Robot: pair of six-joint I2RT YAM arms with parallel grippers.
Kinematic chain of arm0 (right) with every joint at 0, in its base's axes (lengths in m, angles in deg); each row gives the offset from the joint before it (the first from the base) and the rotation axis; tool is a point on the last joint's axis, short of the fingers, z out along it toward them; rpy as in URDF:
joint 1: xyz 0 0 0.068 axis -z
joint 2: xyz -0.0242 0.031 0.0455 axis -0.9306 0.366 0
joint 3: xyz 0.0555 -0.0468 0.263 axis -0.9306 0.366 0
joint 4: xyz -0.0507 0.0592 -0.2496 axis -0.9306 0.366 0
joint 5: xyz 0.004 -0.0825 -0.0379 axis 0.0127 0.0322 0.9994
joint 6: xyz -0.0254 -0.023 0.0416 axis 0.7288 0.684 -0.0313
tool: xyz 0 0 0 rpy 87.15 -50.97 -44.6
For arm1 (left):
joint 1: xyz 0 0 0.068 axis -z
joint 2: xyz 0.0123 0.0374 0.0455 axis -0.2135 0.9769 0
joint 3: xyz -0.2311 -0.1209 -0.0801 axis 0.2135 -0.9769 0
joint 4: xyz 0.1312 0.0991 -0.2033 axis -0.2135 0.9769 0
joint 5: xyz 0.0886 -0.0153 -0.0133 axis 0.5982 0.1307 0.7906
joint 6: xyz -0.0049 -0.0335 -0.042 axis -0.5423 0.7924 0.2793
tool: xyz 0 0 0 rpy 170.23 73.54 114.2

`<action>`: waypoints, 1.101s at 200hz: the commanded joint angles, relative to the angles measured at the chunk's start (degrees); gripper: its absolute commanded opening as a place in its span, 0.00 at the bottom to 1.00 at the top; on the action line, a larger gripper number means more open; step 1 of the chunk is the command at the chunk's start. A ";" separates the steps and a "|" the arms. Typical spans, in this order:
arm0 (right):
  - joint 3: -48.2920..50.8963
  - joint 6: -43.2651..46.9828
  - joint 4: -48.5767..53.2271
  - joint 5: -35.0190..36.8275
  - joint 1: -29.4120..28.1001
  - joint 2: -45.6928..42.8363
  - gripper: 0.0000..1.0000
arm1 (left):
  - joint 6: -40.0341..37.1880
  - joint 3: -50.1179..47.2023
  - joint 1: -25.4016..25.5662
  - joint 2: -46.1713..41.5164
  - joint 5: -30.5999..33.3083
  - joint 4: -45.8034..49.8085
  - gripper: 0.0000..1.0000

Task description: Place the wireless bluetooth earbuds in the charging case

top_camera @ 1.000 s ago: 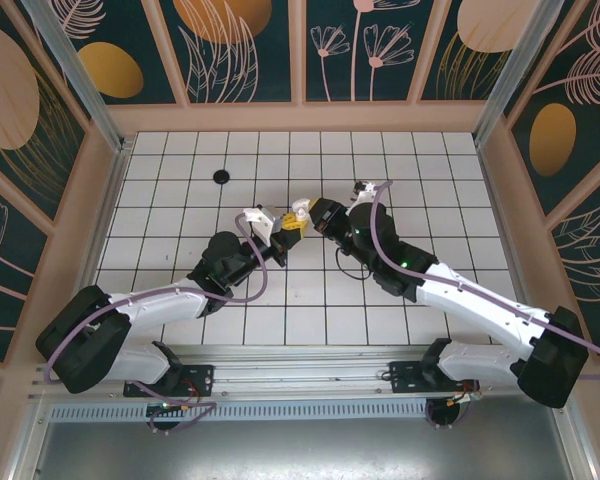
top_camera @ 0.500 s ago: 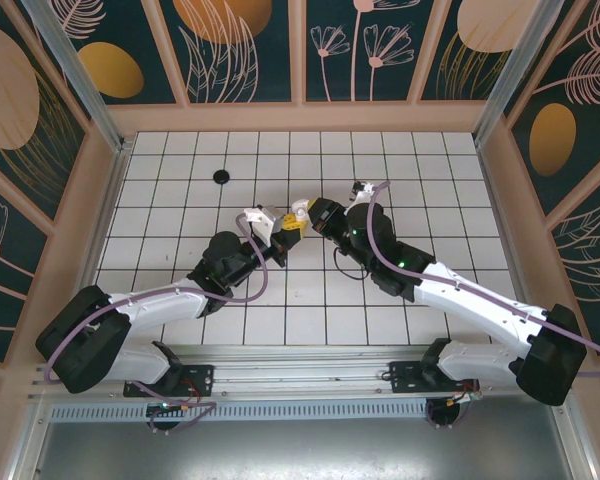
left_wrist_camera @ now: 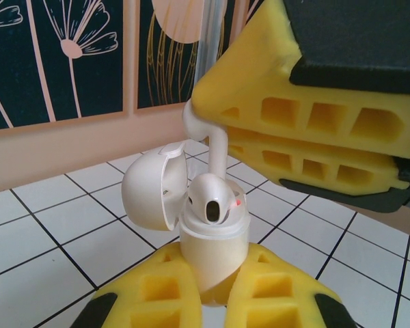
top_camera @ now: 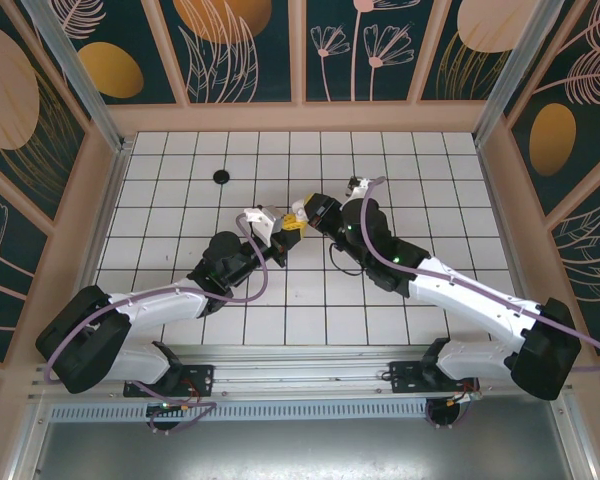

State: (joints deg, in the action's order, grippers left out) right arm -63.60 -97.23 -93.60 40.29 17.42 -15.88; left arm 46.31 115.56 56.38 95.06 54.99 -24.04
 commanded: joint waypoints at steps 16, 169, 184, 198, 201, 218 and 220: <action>-0.60 0.49 1.06 1.23 -1.08 0.38 0.12 | 0.75 1.36 0.30 -0.33 0.58 -1.68 0.00; 0.11 0.24 6.63 4.24 -2.46 -1.66 0.13 | 1.32 1.62 0.31 -1.99 2.19 -2.09 0.00; -0.69 0.40 7.33 3.56 -2.42 -0.86 0.13 | 1.33 1.62 0.27 -2.08 2.07 -1.92 0.00; -1.48 0.43 8.21 2.74 -2.41 0.05 0.14 | 1.33 1.62 0.28 -2.10 2.12 -1.88 0.00; -1.60 0.39 8.46 2.52 -2.41 0.21 0.15 | 1.24 1.62 0.30 -2.20 2.15 -1.85 0.00; -2.05 0.18 9.50 1.78 -2.41 1.03 0.17 | 1.16 1.87 0.29 -2.34 2.08 -1.44 0.00; -2.11 0.17 9.73 1.71 -2.41 1.05 0.17 | 1.09 1.88 0.28 -2.30 2.04 -1.41 0.00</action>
State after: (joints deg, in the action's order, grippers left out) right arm -64.08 -97.23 -88.64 43.29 15.54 -16.29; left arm 46.72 115.56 56.60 94.73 56.03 -22.42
